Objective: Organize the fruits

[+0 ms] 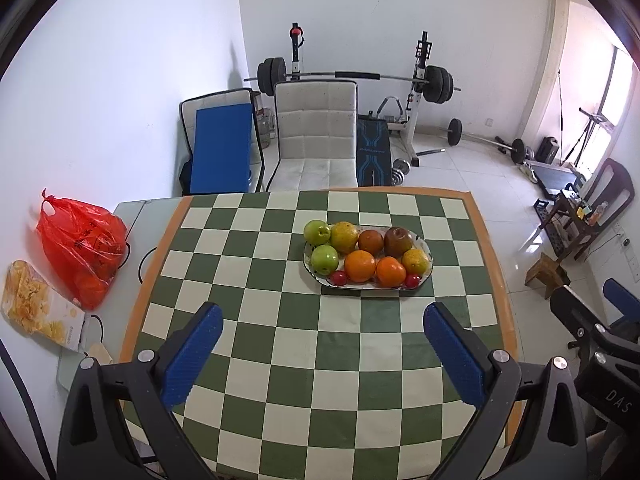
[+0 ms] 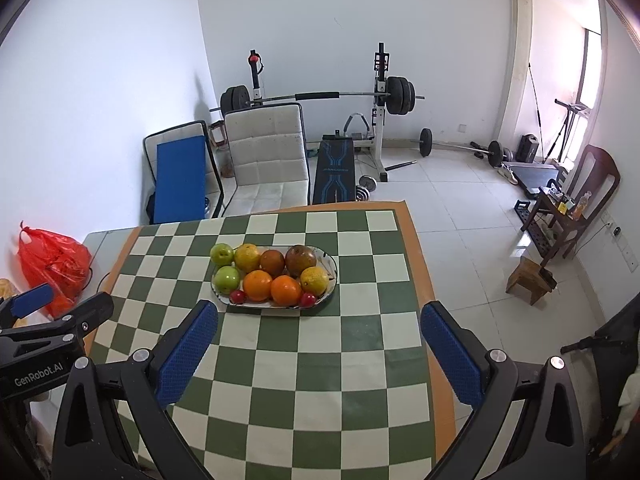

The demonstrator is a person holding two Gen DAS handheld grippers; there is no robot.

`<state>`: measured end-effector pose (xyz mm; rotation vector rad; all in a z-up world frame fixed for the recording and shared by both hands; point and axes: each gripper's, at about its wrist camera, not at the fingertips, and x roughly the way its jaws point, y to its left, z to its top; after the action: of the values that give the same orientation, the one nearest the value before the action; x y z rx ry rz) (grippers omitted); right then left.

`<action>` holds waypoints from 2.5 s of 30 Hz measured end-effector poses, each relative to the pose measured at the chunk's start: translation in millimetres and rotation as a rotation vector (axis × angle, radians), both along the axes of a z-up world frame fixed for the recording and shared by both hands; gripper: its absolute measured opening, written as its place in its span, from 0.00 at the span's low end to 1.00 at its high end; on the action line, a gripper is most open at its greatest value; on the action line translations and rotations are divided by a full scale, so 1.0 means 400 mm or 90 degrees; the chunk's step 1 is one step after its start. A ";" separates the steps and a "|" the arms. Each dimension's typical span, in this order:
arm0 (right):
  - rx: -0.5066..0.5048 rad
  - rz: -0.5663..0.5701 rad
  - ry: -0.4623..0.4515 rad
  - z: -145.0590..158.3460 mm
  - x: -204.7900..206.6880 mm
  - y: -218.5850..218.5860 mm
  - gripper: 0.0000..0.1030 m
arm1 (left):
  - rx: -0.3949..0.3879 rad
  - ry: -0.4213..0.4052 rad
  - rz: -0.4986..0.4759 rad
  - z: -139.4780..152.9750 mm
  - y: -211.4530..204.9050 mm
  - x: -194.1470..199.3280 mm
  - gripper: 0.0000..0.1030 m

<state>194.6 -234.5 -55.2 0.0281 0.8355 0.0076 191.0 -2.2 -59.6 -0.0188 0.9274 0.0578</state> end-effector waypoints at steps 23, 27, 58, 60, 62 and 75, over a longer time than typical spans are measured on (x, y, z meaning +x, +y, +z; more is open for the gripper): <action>-0.016 -0.014 0.060 -0.155 0.160 -0.013 1.00 | 0.014 0.059 0.008 -0.123 0.008 0.137 1.00; -0.016 -0.013 0.062 -0.162 0.161 -0.017 1.00 | 0.012 0.061 0.008 -0.127 0.007 0.139 1.00; -0.007 0.002 0.048 -0.127 0.147 -0.022 1.00 | 0.015 0.029 0.013 -0.092 -0.011 0.117 1.00; -0.007 0.003 0.048 -0.125 0.147 -0.022 1.00 | 0.015 0.028 0.014 -0.091 -0.010 0.117 1.00; -0.007 0.003 0.048 -0.123 0.147 -0.022 1.00 | 0.014 0.029 0.013 -0.091 -0.010 0.117 1.00; -0.008 0.005 0.042 -0.094 0.149 -0.021 1.00 | 0.015 0.024 0.011 -0.089 -0.014 0.116 1.00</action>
<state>254.1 -242.8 -92.7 0.0126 0.9020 0.0089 237.5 -7.6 -95.2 -0.0036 0.9644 0.0851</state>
